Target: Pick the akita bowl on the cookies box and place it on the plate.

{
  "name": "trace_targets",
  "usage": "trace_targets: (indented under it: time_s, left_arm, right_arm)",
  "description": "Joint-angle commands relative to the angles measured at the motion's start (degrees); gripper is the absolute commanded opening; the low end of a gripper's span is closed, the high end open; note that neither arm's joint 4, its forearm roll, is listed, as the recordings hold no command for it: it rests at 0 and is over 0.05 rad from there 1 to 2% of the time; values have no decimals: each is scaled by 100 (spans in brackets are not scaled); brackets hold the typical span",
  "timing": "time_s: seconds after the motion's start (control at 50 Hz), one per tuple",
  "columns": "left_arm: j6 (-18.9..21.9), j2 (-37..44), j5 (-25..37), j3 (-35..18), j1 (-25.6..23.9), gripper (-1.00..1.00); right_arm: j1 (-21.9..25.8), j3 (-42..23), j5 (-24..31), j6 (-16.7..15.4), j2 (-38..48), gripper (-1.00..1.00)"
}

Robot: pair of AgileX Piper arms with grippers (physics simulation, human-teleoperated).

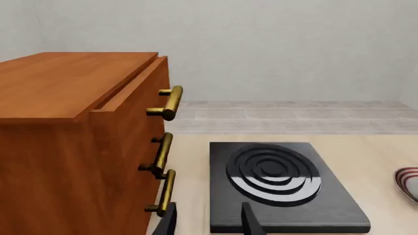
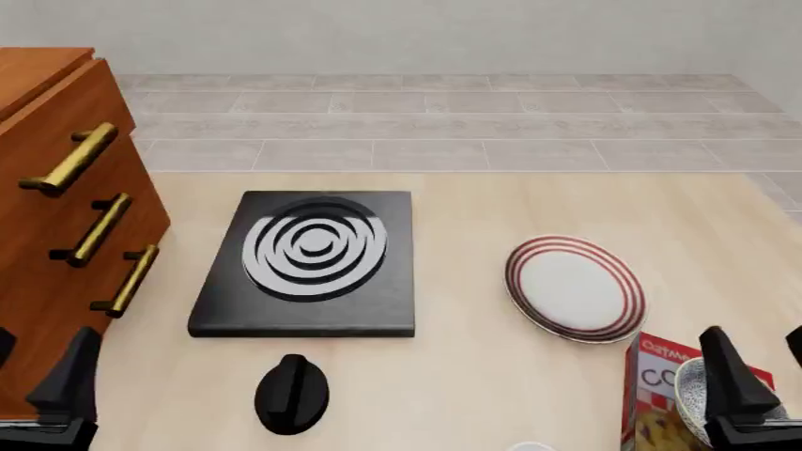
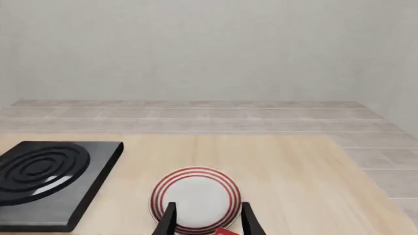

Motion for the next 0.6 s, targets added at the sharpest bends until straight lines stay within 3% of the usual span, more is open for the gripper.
trace_targets:
  time_s: [0.02, 0.38, 0.5, 0.6]
  left_arm:
    - [0, 0, 0, 0, 0, 100]
    - [0, 0, 0, 0, 0, 100]
    - [0, 0, 0, 0, 0, 100]
    - [0, 0, 0, 0, 0, 100]
  right_arm:
    - [63, 18, -86, -53, 97, 100]
    - [70, -19, -177, -63, 253, 100]
    - [-59, -298, -409, -44, 860, 100]
    - [-54, -782, -432, 190, 1414, 100]
